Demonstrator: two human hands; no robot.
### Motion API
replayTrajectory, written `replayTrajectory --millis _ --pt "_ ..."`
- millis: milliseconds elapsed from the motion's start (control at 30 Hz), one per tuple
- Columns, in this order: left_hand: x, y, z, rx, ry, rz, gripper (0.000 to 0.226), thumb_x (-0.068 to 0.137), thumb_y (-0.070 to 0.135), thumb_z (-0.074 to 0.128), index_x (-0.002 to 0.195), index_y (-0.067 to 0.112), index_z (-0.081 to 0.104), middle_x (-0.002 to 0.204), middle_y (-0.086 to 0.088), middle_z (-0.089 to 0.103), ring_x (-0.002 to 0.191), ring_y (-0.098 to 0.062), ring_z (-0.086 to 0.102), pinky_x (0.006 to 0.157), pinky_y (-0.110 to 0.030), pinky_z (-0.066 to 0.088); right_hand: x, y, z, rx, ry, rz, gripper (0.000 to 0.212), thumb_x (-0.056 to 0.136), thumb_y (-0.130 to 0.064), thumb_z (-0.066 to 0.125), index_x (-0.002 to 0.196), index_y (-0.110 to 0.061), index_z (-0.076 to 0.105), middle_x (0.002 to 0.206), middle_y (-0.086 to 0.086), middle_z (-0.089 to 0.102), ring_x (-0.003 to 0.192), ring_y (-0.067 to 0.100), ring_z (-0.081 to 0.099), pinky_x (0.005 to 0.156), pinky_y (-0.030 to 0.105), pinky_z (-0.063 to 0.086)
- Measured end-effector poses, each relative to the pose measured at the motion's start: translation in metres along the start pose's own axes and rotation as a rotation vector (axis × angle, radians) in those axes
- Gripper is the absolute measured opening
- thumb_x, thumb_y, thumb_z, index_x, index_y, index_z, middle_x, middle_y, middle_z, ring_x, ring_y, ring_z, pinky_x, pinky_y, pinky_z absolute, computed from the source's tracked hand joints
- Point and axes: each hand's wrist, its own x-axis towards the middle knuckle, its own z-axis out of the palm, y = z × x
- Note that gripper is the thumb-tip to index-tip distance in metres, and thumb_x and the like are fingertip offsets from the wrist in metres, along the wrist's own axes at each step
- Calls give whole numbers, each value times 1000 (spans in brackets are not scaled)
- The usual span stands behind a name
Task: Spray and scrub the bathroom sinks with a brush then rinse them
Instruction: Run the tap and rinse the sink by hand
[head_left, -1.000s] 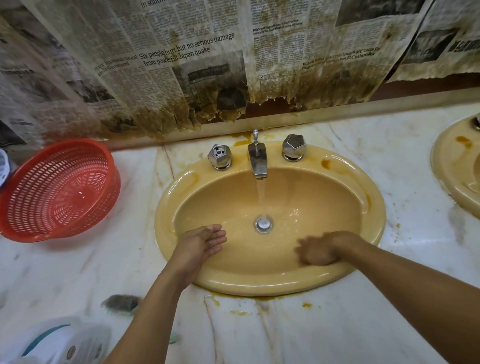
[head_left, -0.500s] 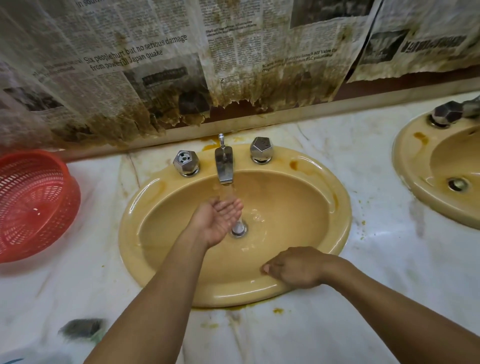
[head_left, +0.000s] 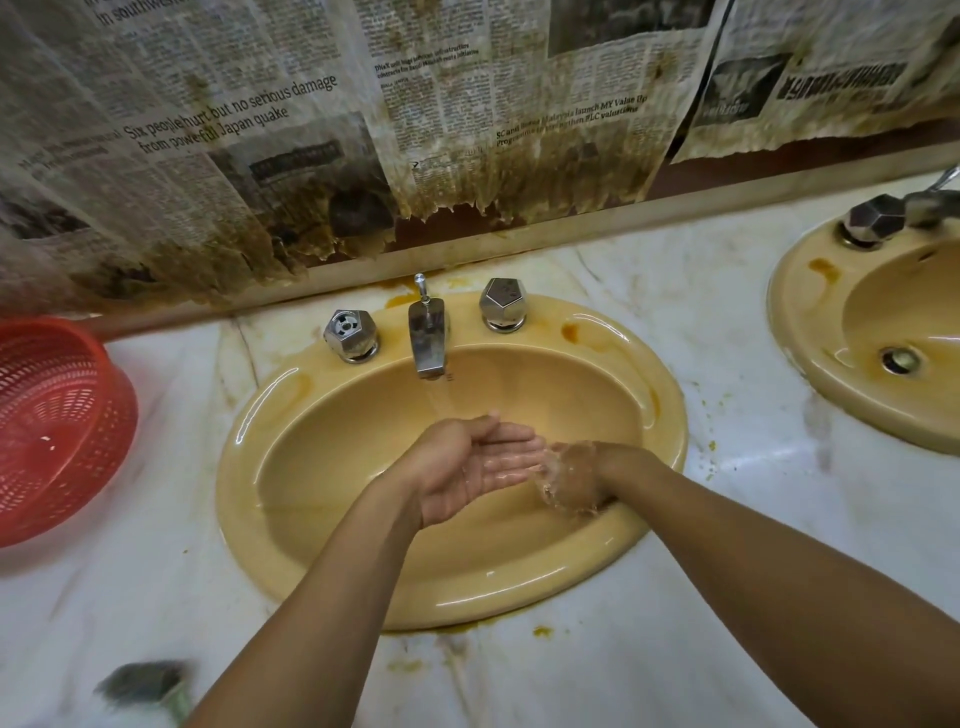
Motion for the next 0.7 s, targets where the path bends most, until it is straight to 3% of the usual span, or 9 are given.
replayTrajectory --millis 67,133,233,300,433,533,633,700 --pt "-1 -10 -12 -6 110 62 44 112 26 38 126 -8 64 124 -22 71 117 -31 70 106 -43 53 12 -13 8 -82 -71 -9 55 105 -35 33 155 -13 36 166 12 24 153 30 21 123 49 19" --pt "-1 -19 -30 -84 188 119 43 112 24 38 126 -8 63 125 -21 71 120 -31 68 109 -43 50 13 -26 22 -195 -212 -113 60 101 -40 29 153 -12 36 166 9 22 152 31 23 121 52 23" --pt "-3 -32 -59 -183 271 158 43 112 25 38 127 -8 62 124 -21 71 122 -31 66 108 -42 49 4 -33 32 -219 -369 -273 84 81 -63 15 155 -26 34 166 -4 27 149 27 32 119 51 27" --pt "-5 -44 -74 -209 297 158 43 112 27 39 128 -7 61 126 -20 71 123 -30 66 111 -43 47 -8 -25 24 -251 -372 -219 74 90 -55 14 156 -28 32 167 -6 24 152 24 25 122 50 22" --pt "-5 -58 -95 -301 324 195 45 111 31 39 130 -3 61 129 -16 70 124 -28 65 109 -41 47 -17 3 12 -349 -147 -34 55 106 -40 14 156 -26 34 170 2 14 157 23 11 123 56 13" --pt "-7 -58 -100 -410 324 265 46 111 33 38 133 -2 59 132 -16 69 125 -29 64 105 -39 49 -26 -10 15 -274 -265 -154 61 101 -46 13 157 -30 31 167 -4 23 154 24 21 122 52 19" --pt "-6 -59 -99 -443 330 284 45 111 32 38 131 -2 60 132 -17 69 125 -29 64 103 -39 50 -41 -22 17 -82 -323 -267 50 107 -44 19 151 -29 39 161 -4 37 145 26 36 119 45 28" --pt "-6 -60 -98 -424 336 280 45 111 32 38 131 -2 60 131 -17 69 125 -29 64 104 -39 49 -48 -15 13 -164 -282 -213 46 109 -40 19 145 -29 45 154 -4 45 137 26 45 112 43 34"
